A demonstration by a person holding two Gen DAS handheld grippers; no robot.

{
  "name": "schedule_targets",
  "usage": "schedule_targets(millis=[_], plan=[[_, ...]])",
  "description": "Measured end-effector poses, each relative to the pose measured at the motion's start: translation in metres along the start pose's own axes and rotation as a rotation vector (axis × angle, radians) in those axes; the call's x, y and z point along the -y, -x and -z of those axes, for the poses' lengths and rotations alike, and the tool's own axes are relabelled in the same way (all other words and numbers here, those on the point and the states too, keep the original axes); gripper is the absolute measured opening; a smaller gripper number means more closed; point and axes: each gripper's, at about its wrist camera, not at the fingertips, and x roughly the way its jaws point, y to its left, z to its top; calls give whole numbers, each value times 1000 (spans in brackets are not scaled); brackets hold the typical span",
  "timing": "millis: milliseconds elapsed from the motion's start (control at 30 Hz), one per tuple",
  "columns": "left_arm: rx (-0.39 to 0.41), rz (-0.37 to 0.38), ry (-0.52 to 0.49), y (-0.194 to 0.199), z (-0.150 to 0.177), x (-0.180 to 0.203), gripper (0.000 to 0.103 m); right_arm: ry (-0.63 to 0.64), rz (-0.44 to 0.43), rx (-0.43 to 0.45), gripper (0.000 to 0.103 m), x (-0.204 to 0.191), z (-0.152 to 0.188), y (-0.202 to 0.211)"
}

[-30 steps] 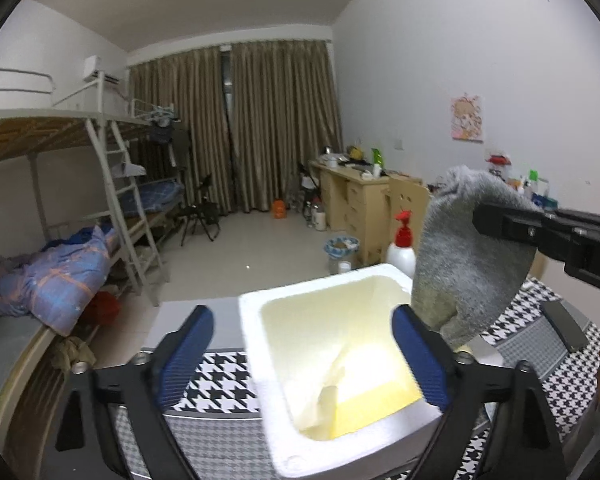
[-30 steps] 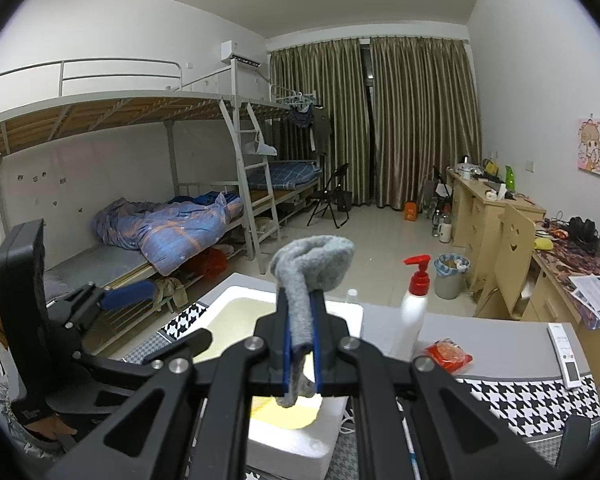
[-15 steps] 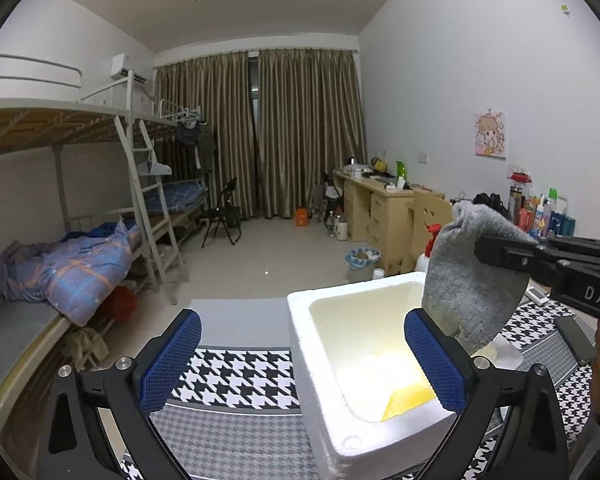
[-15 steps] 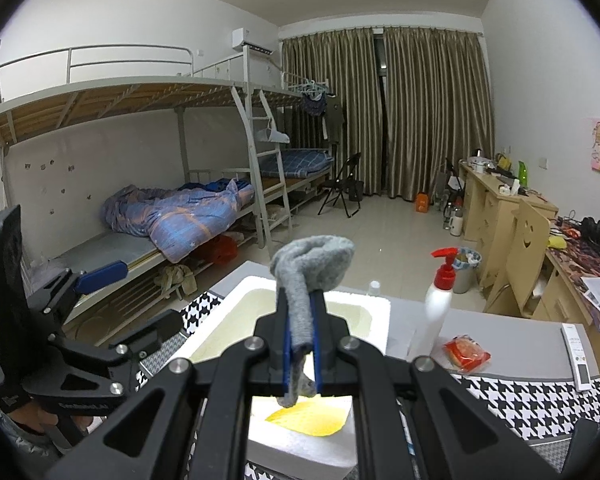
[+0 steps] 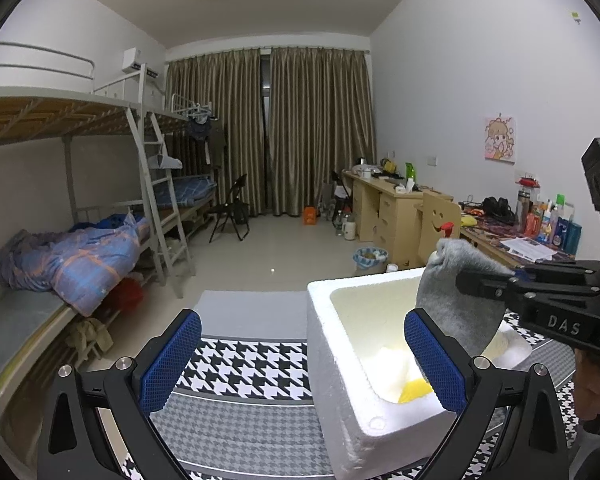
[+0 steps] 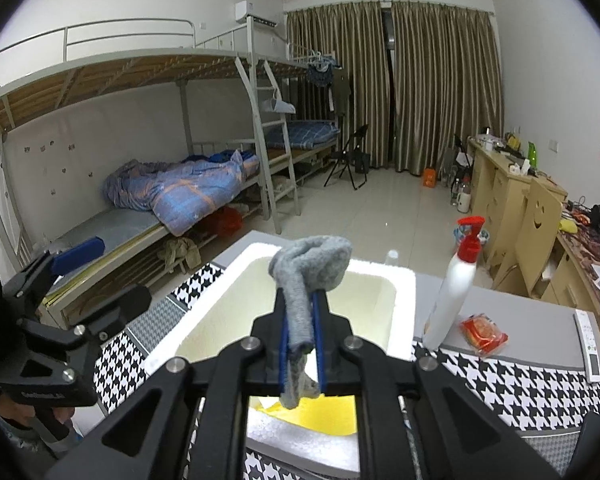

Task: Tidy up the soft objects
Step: 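Lower the grey sock into the foam box and open the right gripper, then withdraw both grippers from the foam box back over the table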

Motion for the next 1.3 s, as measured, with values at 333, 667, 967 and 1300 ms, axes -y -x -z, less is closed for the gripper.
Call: schedule_targets(millis=[333,667,967,1300], plan=[[-2,0,10,2,4,-6,102,15,-4,-15,58,-7,6,2],[7,18,11,14,7,1,102,14,24,42,79,-3,11,24],[28,57,1,30,4,15,102,7,38,71,82,1,17,39],[34,92,2,38,3,30,102,-14,56,96,84,9,30,52]])
